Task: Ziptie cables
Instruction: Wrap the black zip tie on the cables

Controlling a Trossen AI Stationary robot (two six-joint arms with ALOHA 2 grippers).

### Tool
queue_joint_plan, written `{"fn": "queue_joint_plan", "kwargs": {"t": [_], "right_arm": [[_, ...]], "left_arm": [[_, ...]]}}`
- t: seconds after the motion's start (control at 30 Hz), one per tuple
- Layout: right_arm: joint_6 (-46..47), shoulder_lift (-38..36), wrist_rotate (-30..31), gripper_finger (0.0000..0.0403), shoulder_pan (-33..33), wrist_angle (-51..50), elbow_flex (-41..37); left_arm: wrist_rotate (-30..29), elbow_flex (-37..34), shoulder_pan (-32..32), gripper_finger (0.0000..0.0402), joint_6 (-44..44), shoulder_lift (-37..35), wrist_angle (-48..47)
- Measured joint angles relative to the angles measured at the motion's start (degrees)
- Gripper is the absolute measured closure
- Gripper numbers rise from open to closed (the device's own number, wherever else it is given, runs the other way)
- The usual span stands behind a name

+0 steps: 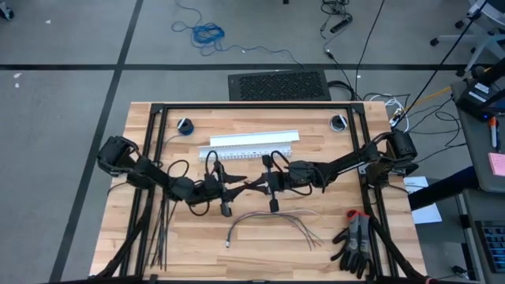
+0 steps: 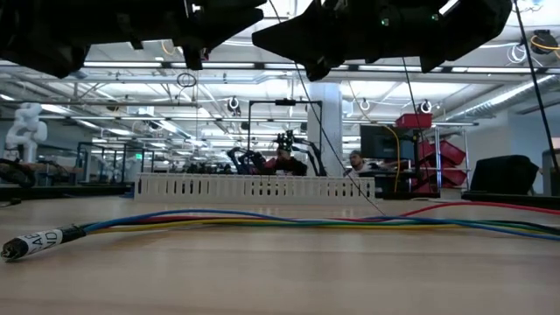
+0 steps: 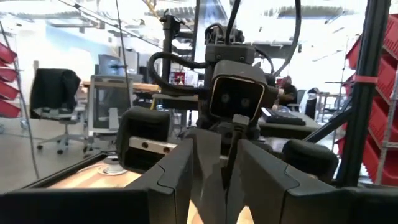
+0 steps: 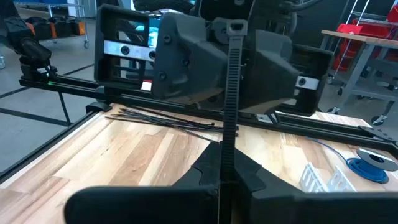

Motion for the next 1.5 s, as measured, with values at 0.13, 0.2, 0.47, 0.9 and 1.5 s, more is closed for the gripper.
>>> {"fn": "queue_joint_plan", "kwargs": {"t": [0.13, 0.2, 0.47, 0.9, 1.5], "right_arm": [[0.01, 0.0, 2.16, 0.0403, 0.04, -0.01, 0.0], [0.07, 0.0, 2.73, 0.0403, 0.0, 0.0, 0.0], [0.2, 0.0, 4.4, 0.0403, -0.02, 1.03, 0.0], [-2.13, 0.0, 12.44, 0.0403, -0.02, 1.02, 0.0], [-4.94, 0.0, 16.07, 0.0403, -0.02, 1.31, 0.0]], "left_arm": [[1.38, 0.06, 0.54, 0.0277, -0.6, 0.0, -0.22], [1.4, 0.06, 0.54, 0.0277, -0.76, 0.0, -0.64], [0.69, 0.08, 0.52, 0.0277, -2.07, 0.0, -1.63], [-4.47, 0.28, 2.88, 0.0277, -8.04, 0.0, -1.27], [-6.62, 3.87, 4.94, 0.0277, -9.56, 0.0, -6.6]]}}
